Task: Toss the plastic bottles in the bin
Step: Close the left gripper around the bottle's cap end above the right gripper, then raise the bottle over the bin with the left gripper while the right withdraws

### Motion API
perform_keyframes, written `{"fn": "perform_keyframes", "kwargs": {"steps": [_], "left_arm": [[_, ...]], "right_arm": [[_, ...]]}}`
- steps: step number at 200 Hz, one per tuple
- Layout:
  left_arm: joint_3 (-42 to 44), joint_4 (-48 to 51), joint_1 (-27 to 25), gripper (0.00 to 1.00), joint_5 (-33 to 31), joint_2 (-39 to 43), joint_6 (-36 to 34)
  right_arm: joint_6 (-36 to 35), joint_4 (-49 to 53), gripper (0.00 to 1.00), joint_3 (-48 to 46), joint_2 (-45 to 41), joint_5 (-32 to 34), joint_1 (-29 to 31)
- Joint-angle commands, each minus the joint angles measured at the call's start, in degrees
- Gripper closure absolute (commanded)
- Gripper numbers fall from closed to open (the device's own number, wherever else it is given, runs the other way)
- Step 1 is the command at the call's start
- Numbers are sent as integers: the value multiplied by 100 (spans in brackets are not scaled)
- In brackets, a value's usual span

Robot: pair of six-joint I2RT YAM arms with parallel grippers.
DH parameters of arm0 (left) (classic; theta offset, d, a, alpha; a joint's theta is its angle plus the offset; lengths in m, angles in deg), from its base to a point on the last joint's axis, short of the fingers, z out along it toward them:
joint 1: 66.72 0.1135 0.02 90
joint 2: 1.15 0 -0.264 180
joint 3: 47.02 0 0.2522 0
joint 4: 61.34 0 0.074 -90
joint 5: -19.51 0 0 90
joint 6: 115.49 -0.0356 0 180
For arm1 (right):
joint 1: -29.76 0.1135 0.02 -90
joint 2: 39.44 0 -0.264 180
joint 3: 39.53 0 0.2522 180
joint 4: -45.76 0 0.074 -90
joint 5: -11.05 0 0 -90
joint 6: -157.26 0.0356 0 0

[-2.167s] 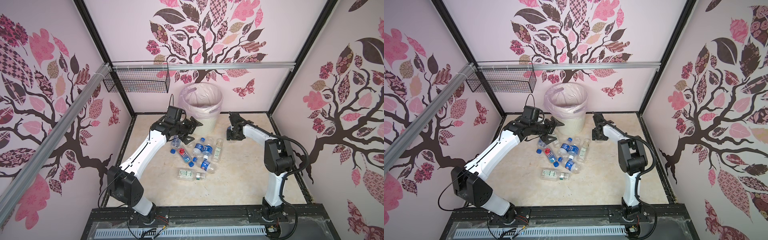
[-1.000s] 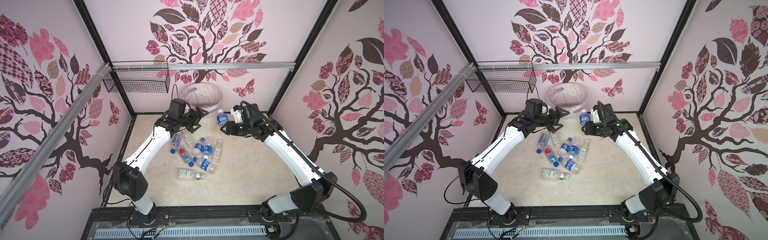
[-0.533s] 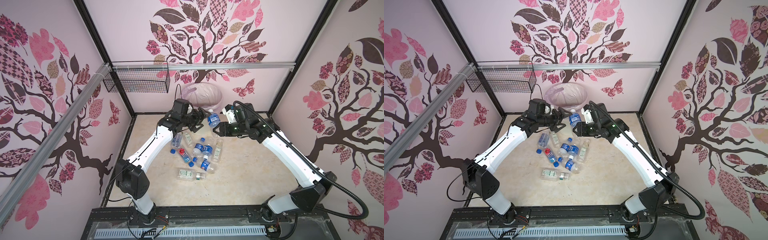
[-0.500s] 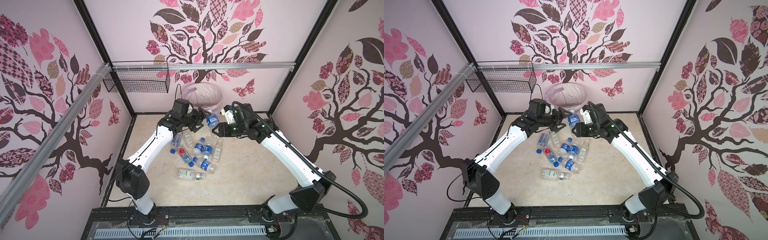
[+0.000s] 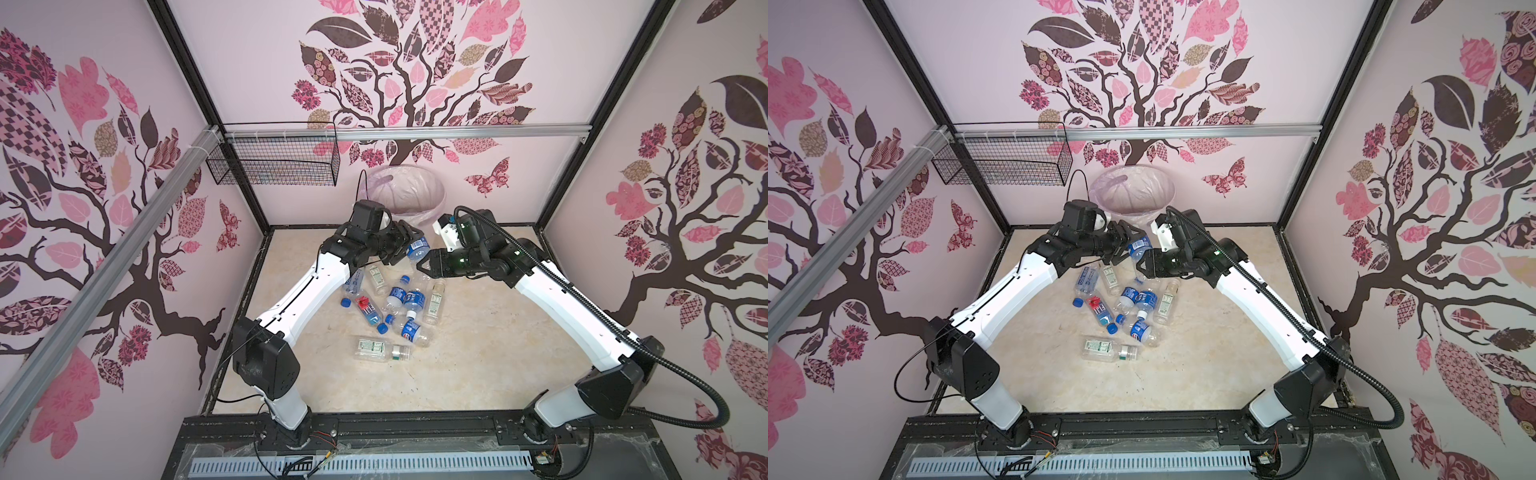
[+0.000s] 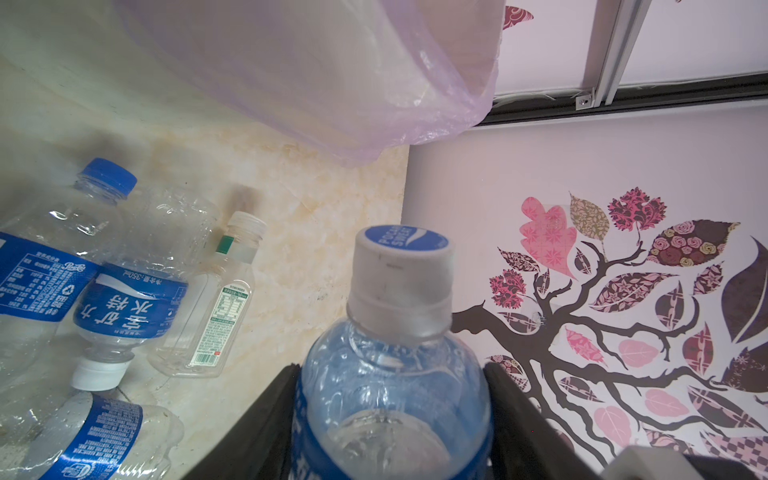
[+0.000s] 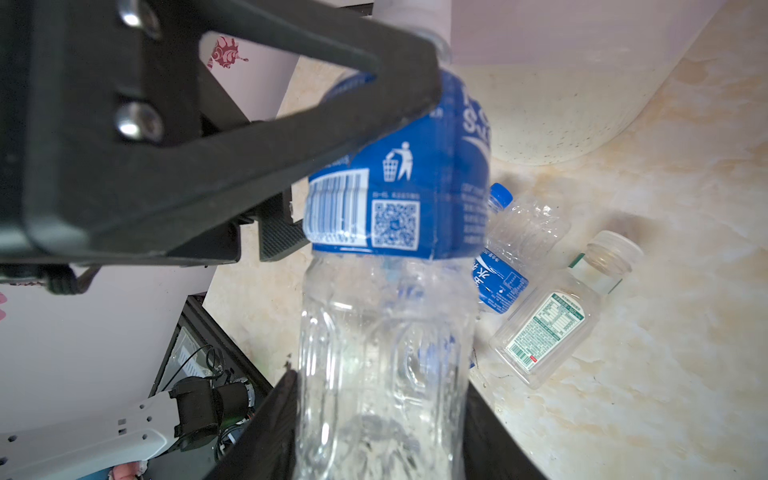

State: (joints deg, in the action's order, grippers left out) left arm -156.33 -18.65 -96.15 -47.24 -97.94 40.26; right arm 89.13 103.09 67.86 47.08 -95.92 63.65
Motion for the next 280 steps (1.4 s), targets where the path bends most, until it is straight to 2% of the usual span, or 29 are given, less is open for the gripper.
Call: {"fn": "perform_keyframes", "kwargs": {"steps": [1, 45, 97, 111, 144, 172, 193, 200, 260, 280], "left_arm": [[-69, -100, -68, 38, 22, 56, 76], [-76, -158, -101, 41, -110, 83, 106], [-6, -192, -253, 38, -215, 97, 151], [22, -177, -247, 34, -242, 124, 158], [118, -161, -251, 33, -312, 227, 154], [236, -186, -259, 36, -373, 300, 188], [349, -267, -267, 51, -440, 393, 227], [368, -266, -278, 52, -482, 413, 236], [249, 9, -248, 61, -929, 583, 29], [118, 105, -145, 62, -1095, 598, -53]], "right_arm": [[-51, -51, 56, 191, 76, -131, 21], [-33, -80, 56, 200, 56, -259, 23], [-22, -94, 56, 165, -3, -254, 56], [-20, -111, 56, 139, -29, -271, 52], [-16, -120, 56, 68, -77, -245, 53], [-5, -136, 56, 48, -106, -254, 56], [8, -143, 56, 68, -134, -272, 53], [17, -147, 56, 60, -131, -272, 56], [2, -95, 38, 42, -243, -64, 51], [-7, -64, 27, 58, -292, 38, 55]]}}
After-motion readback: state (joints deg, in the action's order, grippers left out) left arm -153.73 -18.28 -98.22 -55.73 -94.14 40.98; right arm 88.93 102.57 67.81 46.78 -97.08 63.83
